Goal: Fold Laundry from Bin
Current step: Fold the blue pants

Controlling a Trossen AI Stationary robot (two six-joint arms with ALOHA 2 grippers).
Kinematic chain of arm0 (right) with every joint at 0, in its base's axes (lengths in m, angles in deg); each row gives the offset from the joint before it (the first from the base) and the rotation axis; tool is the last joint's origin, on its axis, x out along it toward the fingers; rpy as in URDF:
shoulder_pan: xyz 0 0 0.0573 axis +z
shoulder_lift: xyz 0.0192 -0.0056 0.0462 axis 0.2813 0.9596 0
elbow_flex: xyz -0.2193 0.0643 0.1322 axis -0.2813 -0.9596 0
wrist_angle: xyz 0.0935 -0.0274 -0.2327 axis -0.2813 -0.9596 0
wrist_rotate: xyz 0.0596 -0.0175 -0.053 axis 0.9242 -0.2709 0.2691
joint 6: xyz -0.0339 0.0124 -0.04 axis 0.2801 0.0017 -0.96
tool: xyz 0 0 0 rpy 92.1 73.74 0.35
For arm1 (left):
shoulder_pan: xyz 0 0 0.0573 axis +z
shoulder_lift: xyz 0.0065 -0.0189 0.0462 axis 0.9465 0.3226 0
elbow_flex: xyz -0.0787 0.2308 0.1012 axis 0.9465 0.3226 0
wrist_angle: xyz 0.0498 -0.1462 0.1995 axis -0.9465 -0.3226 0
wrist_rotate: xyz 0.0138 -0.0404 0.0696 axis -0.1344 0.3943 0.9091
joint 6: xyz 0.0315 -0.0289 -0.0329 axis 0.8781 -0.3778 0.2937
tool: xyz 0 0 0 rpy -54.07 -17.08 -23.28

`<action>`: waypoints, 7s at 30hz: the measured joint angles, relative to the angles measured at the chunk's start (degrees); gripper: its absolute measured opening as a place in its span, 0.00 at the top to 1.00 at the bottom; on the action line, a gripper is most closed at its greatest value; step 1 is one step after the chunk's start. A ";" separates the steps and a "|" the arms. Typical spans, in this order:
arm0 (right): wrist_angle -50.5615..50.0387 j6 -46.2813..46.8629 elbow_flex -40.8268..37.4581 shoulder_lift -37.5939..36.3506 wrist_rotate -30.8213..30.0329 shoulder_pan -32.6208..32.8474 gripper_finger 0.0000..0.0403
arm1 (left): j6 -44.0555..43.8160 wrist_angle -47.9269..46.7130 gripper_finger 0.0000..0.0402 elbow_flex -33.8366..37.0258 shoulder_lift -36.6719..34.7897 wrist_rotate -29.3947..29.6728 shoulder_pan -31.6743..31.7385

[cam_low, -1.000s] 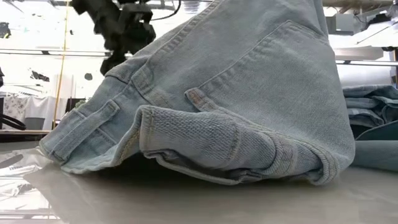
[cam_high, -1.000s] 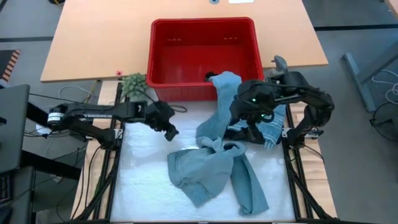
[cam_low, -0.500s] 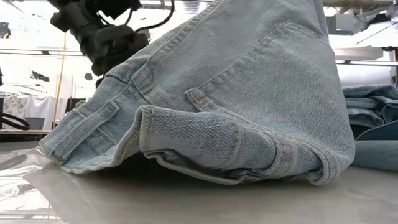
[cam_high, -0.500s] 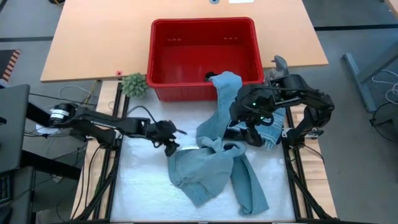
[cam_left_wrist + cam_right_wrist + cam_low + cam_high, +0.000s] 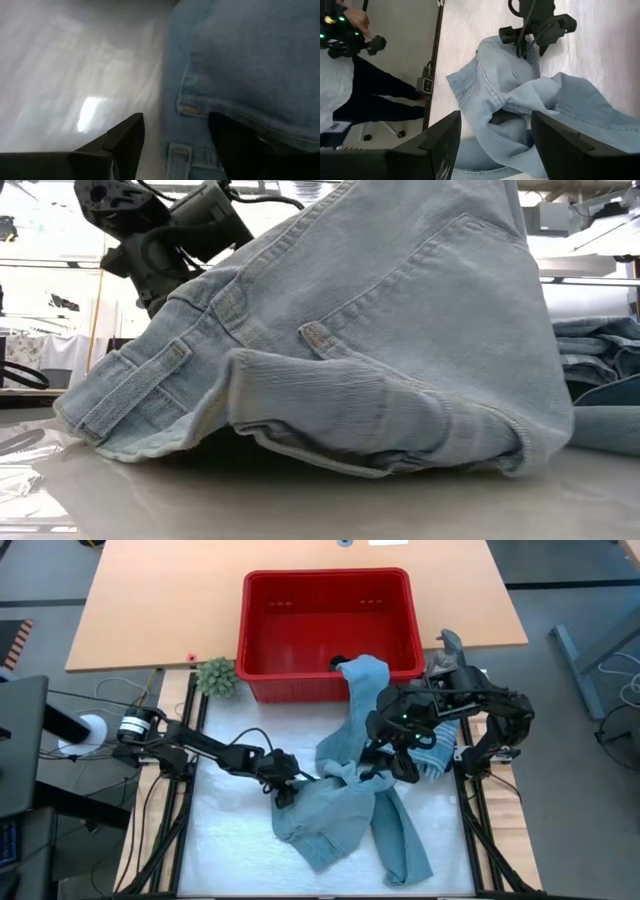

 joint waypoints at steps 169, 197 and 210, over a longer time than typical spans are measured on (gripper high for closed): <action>2.37 3.80 -25.78 -15.14 -40.45 6.35 0.93 | -11.69 -85.65 0.97 -37.66 -28.74 42.42 -22.86; 4.42 34.85 -32.03 9.95 -20.33 37.78 0.90 | -32.34 -80.40 0.94 -36.30 -11.08 13.01 -50.64; 25.74 44.30 -39.32 10.28 -8.69 39.19 0.62 | -32.47 -64.00 0.77 -36.30 -6.31 4.95 -55.78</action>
